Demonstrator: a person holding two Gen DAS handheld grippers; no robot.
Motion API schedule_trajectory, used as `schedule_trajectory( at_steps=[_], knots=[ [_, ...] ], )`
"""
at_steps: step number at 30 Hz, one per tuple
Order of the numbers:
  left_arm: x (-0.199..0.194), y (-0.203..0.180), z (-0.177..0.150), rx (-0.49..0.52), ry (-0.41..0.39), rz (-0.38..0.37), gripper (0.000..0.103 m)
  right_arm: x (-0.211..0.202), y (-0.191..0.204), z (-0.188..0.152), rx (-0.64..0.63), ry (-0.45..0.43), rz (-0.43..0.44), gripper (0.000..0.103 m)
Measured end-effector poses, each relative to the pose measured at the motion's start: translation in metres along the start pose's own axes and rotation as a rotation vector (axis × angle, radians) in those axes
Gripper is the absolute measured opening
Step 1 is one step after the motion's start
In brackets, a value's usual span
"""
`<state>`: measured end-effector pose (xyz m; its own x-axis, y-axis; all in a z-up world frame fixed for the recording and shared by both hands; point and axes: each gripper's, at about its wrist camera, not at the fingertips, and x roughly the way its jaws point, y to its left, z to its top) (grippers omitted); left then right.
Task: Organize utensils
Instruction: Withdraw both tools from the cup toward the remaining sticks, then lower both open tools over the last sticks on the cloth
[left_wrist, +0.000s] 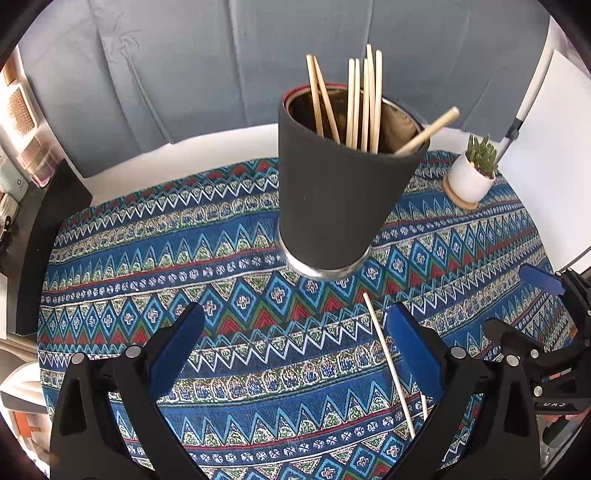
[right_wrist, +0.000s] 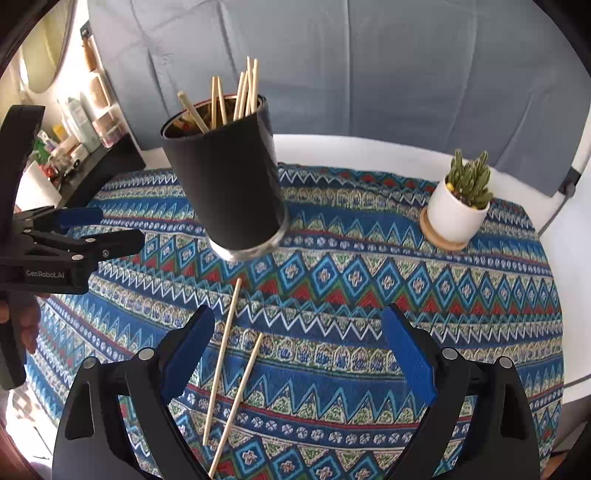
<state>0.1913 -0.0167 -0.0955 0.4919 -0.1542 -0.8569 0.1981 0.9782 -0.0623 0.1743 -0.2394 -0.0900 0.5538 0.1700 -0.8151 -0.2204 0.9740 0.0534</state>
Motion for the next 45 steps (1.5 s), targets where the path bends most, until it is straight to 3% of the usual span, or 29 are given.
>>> schedule_trajectory(
  at_steps=[10,19,28,34,45],
  knots=[
    [0.049,-0.018,-0.016,0.013,0.193,-0.004,0.097,0.03,0.008,-0.047,0.01,0.166,0.02,0.088],
    [0.078,-0.036,-0.022,0.01,0.275,-0.006,0.097,0.051,0.011,-0.075,0.042,0.25,0.024,0.088],
    [0.099,-0.062,-0.023,0.049,0.322,0.014,0.097,0.064,0.021,-0.087,0.005,0.272,-0.043,0.089],
    [0.116,-0.069,-0.029,0.03,0.361,0.042,0.098,0.07,0.025,-0.088,-0.023,0.272,-0.066,0.096],
    [0.112,-0.069,-0.041,0.013,0.319,0.041,0.099,0.071,0.025,-0.09,-0.027,0.266,-0.065,0.097]
  ],
)
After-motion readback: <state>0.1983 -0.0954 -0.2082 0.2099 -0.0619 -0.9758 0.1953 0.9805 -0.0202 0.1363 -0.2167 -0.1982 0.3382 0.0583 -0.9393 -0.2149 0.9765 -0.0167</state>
